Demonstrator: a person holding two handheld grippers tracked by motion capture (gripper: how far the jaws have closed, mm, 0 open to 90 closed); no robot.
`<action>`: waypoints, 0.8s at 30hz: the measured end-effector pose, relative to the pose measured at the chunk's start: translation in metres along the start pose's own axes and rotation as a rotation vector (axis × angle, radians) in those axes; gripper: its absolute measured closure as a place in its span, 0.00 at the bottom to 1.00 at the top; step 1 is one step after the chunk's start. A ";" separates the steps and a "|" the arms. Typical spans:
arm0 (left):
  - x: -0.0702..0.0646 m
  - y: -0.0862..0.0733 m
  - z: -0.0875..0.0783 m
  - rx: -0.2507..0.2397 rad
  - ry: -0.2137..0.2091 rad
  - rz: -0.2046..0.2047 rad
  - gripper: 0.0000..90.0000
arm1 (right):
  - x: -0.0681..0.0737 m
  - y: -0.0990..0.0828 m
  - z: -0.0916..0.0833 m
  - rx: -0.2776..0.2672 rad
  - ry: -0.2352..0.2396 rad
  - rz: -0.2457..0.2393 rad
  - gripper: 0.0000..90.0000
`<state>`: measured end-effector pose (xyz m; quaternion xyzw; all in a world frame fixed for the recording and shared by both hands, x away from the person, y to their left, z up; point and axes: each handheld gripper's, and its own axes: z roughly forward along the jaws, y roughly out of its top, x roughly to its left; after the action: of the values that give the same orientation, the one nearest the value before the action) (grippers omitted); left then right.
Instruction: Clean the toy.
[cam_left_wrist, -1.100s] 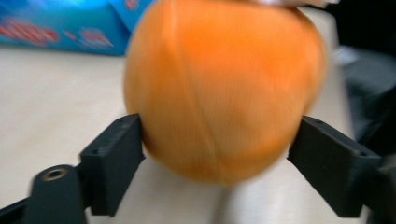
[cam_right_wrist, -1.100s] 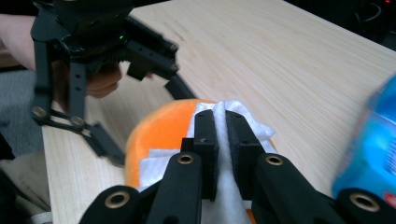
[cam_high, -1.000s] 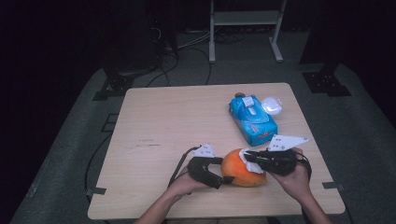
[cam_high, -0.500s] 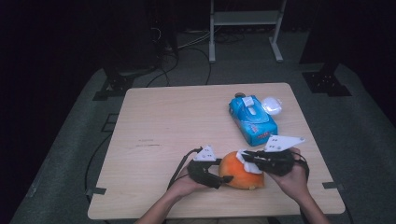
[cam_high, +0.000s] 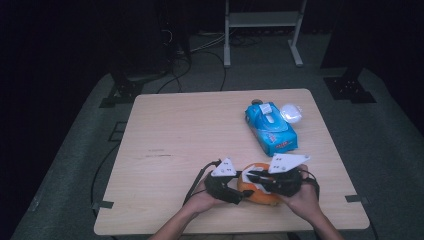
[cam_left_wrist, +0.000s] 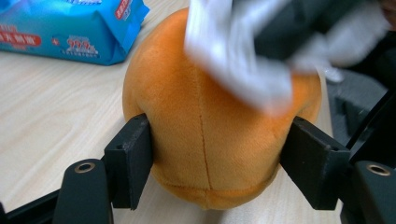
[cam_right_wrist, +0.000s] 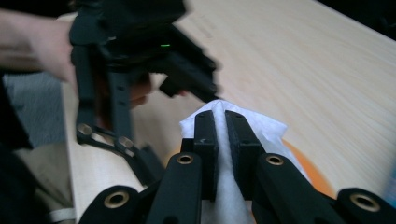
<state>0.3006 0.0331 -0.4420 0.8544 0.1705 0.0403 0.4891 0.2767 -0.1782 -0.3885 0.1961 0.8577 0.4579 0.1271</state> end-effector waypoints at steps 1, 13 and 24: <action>-0.001 -0.001 0.000 0.007 0.010 0.014 0.33 | 0.004 0.002 0.003 0.017 -0.007 -0.023 0.92; 0.005 -0.007 0.011 -0.003 -0.025 -0.093 0.07 | -0.026 -0.016 -0.017 -0.032 -0.018 0.104 0.92; 0.004 -0.006 0.006 0.001 -0.032 -0.017 0.31 | 0.005 0.001 0.008 0.023 0.021 -0.022 0.92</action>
<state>0.3042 0.0320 -0.4502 0.8538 0.1698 0.0223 0.4917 0.2757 -0.1693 -0.3918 0.1832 0.8664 0.4485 0.1209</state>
